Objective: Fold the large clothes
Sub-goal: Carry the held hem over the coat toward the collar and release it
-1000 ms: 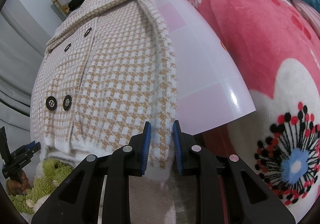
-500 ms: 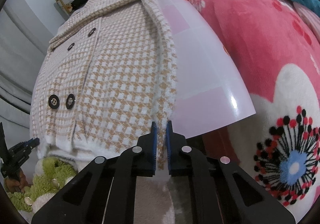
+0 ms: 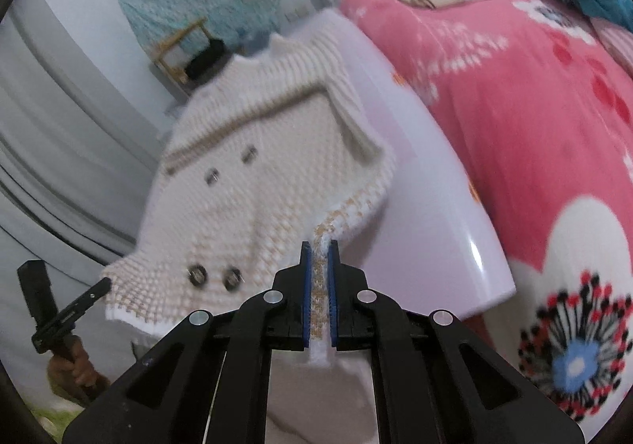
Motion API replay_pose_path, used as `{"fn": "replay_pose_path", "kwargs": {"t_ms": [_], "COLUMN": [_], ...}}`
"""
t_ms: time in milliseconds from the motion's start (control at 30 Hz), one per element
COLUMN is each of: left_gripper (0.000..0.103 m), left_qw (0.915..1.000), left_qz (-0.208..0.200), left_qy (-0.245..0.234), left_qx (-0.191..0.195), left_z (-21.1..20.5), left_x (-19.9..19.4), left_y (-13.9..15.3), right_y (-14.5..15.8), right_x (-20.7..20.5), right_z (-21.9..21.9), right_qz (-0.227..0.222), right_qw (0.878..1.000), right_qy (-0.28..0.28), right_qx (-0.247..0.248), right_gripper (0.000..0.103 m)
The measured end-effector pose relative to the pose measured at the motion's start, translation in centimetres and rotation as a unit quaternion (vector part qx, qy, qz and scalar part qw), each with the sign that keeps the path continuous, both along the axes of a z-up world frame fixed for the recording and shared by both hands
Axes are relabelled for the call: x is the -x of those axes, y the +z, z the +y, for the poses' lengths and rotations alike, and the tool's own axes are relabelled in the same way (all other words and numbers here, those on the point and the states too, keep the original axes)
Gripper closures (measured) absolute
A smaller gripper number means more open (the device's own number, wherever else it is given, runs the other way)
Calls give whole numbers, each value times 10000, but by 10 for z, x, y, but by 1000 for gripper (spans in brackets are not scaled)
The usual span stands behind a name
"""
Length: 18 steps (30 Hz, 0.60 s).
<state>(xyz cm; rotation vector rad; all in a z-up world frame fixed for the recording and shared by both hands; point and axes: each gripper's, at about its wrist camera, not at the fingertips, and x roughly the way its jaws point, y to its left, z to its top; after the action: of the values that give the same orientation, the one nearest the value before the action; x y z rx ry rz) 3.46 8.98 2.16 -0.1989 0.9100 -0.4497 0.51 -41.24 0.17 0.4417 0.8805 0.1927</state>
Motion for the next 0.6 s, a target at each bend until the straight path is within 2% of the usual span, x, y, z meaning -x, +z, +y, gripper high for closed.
{"fn": "replay_pose_path", "kwargs": {"t_ms": [167, 333, 467, 600], "left_gripper": [96, 96, 96, 95], "left_qw": [9994, 9986, 9975, 9958], "left_qz": [-111, 58, 220, 453], "left_qy": [147, 390, 548, 701], "left_qx": [293, 367, 392, 383], "left_z": [1, 9, 16, 22], "left_x": [-44, -96, -135, -171], "left_y": [16, 14, 3, -16], "right_y": [24, 34, 29, 10], "right_x": [-37, -83, -129, -178], "right_z": [3, 4, 3, 2], "right_qz": [-414, -636, -599, -390], "right_qw": [9989, 9975, 9973, 9979], "right_qy": [-96, -119, -125, -157], "right_qx": [-213, -278, -397, -483], "right_gripper": [98, 98, 97, 97]}}
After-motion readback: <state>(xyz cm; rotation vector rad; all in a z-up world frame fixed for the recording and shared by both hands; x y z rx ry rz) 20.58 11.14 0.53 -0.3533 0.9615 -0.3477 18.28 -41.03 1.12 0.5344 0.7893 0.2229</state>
